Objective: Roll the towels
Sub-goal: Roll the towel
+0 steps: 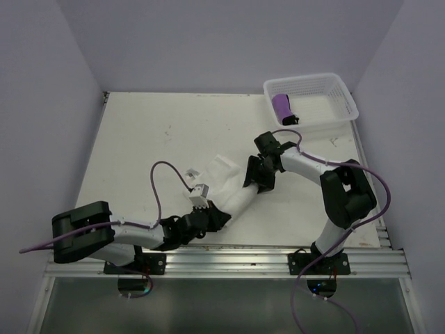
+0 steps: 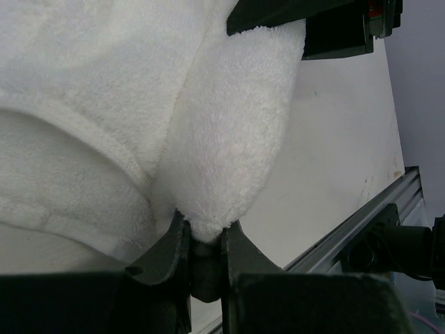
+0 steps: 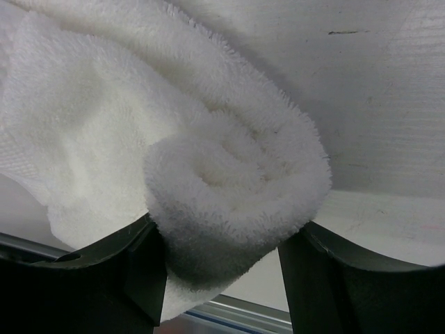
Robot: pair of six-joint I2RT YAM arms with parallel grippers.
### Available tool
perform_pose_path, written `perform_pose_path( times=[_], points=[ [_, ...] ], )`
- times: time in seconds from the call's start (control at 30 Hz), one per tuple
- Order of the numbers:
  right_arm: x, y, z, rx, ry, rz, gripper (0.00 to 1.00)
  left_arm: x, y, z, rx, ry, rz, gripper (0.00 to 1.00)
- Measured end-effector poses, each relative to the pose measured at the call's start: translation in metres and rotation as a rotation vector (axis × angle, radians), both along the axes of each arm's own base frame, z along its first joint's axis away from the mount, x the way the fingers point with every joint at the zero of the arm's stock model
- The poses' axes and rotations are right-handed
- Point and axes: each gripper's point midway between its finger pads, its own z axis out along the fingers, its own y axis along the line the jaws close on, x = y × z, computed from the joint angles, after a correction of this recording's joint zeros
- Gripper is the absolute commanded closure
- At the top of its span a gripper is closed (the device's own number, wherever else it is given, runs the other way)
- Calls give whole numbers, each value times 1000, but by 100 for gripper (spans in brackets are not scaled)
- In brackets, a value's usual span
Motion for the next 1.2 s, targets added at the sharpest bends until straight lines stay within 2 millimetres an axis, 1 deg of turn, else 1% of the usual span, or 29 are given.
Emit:
perform_pose_path(
  times=[0.17, 0.33, 0.6, 0.67, 0.73, 0.8, 0.87, 0.9, 0.97, 1.03, 1.13, 1.2],
  points=[
    [-2, -1, 0, -2, 12, -4, 37, -3, 0, 1, -20, 17, 14, 100],
    [-5, -3, -1, -17, 37, -3, 35, -10, -2, 1, -13, 19, 32, 100],
    [-4, -13, -4, -66, 69, -2, 30, -19, -3, 1, -11, 36, 69, 100],
    [5, -22, -6, -105, 45, -16, 29, -23, -2, 0, -9, 44, 69, 100],
    [22, -43, -9, -176, 5, -59, 29, -29, -2, -3, 1, 53, 61, 100],
    [38, -68, -12, -246, -22, -112, 29, -32, -1, -5, 6, 58, 60, 100],
    [48, -88, -13, -299, -38, -152, 29, -33, -1, -5, 2, 64, 65, 100],
    [52, -95, -12, -320, -46, -163, 29, -33, -2, -5, 2, 65, 68, 100],
    [55, -101, -11, -344, -57, -169, 30, -33, -2, -5, 4, 67, 71, 100],
    [56, -102, -10, -358, -67, -163, 32, -33, -3, -6, 6, 67, 71, 100],
    [56, -101, -7, -358, -75, -151, 36, -33, -3, -6, 4, 69, 73, 100],
    [57, -100, 2, -351, -98, -146, 42, -33, -3, -6, 1, 72, 76, 100]
  ],
)
